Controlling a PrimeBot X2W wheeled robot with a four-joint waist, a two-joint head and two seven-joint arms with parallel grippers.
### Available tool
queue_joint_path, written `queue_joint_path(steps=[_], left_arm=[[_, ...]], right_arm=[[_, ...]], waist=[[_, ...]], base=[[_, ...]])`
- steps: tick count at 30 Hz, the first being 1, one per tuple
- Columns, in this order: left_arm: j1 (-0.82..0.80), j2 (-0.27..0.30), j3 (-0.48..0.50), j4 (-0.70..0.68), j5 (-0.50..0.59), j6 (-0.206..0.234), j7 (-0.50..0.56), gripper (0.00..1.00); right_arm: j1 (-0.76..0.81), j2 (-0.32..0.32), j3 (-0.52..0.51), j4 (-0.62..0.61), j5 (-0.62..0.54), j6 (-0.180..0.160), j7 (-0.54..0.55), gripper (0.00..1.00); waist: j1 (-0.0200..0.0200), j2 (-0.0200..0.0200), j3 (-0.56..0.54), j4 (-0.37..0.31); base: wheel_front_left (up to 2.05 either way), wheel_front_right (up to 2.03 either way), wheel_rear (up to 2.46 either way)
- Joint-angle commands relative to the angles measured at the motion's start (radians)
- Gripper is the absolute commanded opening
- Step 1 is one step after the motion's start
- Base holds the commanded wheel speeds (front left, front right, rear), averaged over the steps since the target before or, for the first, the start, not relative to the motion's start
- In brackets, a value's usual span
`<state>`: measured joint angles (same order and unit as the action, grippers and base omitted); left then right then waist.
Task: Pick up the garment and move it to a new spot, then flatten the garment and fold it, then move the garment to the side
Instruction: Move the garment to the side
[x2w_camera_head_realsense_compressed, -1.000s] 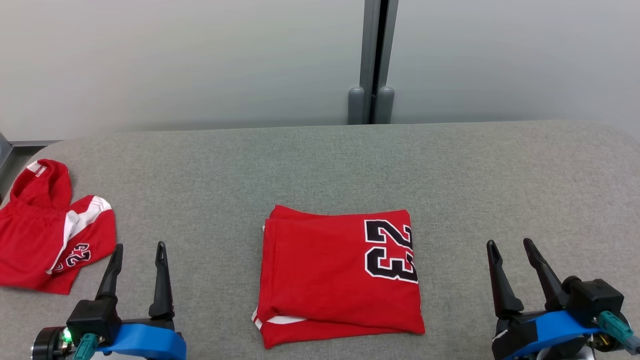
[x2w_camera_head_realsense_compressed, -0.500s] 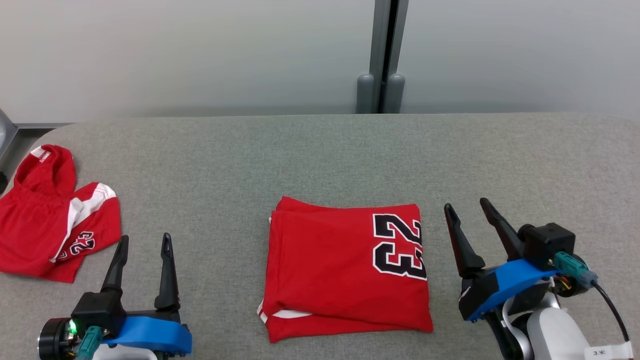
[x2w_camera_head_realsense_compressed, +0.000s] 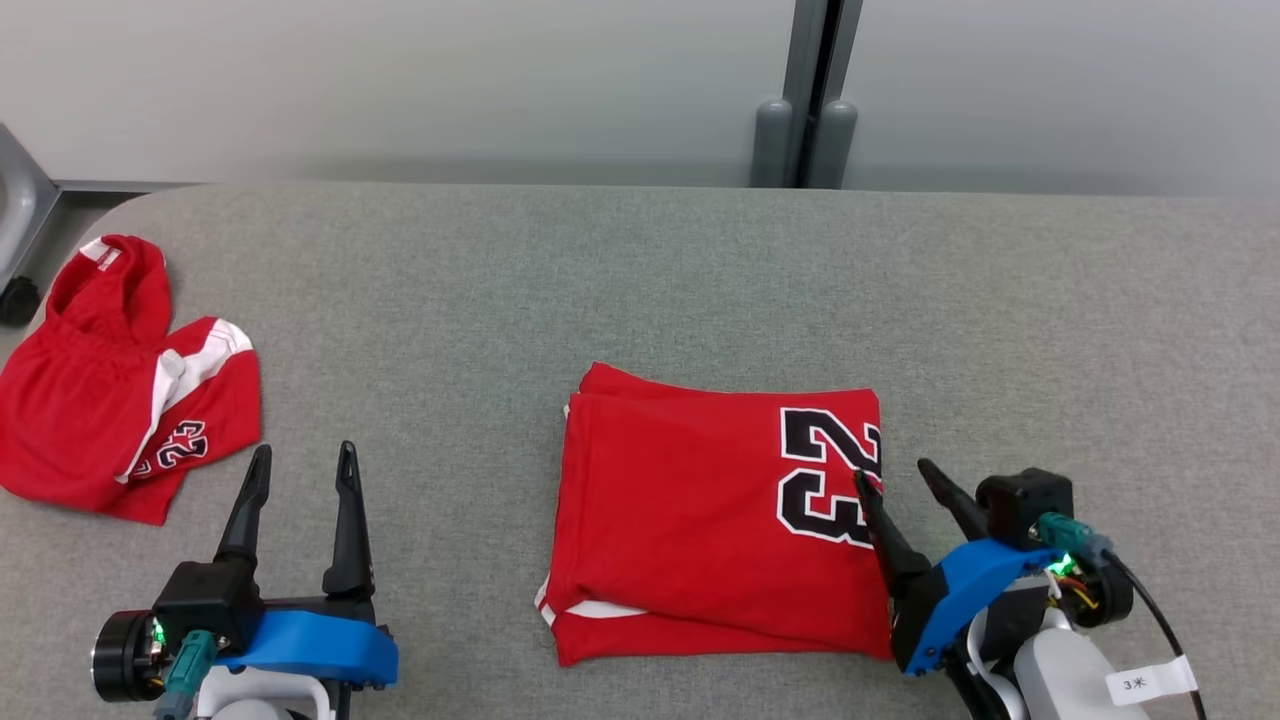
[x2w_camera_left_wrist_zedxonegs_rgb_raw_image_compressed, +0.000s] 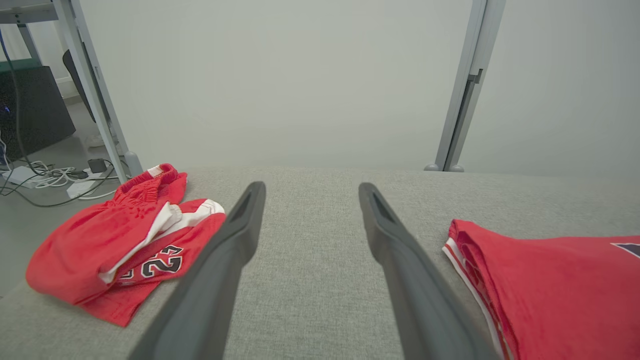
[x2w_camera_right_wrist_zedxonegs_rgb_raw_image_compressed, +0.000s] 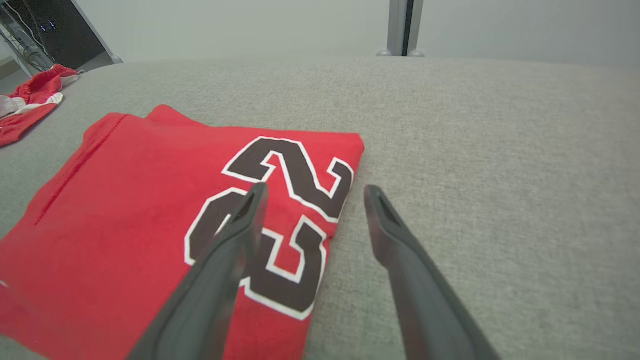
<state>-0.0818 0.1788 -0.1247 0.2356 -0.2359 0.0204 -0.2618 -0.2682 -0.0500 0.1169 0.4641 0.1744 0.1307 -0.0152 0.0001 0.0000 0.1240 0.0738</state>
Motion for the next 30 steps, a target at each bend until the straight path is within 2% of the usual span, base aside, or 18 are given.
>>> queue_joint_path(steps=[1, 9, 18, 20, 25, 30], left_arm=[[-0.011, -0.004, 0.004, 0.003, 0.005, -0.004, -0.004, 1.0], [-0.03, -0.016, 0.01, 0.008, 0.016, -0.015, -0.004, 1.0], [-0.053, -0.036, 0.011, 0.017, 0.029, -0.031, -0.004, 1.0], [-0.057, -0.041, 0.01, 0.019, 0.034, -0.035, -0.004, 1.0], [-0.066, -0.049, 0.021, 0.014, 0.036, -0.041, -0.004, 1.0], [-0.078, -0.058, 0.024, 0.002, 0.048, -0.052, -0.004, 1.0]], right_arm=[[-0.018, -0.001, 0.004, 0.028, 0.009, 0.0, -0.01, 1.0], [-0.046, -0.001, 0.039, 0.161, 0.041, 0.0, -0.045, 1.0], [-0.1, 0.0, 0.143, 0.29, 0.136, 0.0, -0.075, 1.0], [-0.109, 0.001, 0.168, 0.306, 0.163, 0.001, -0.08, 0.0], [-0.158, -0.003, 0.149, 0.333, 0.149, 0.0, -0.146, 0.0], [-0.206, -0.044, 0.084, 0.339, 0.12, 0.0, -0.2, 0.0]], waist=[[-0.0001, 0.0, 0.006, 0.005], [-0.0001, 0.0, 0.028, 0.01], [-0.0001, 0.0, 0.05, 0.013], [-0.0001, 0.0, 0.053, 0.015], [-0.0001, 0.0, 0.069, 0.0], [-0.0001, 0.0, 0.103, -0.036]], base=[[0.0, 0.0, 0.0], [0.0, 0.0, 0.0], [0.0, 0.0, 0.0], [0.0, 0.0, 0.0], [0.0, 0.0, 0.0], [0.0, 0.0, 0.0]])
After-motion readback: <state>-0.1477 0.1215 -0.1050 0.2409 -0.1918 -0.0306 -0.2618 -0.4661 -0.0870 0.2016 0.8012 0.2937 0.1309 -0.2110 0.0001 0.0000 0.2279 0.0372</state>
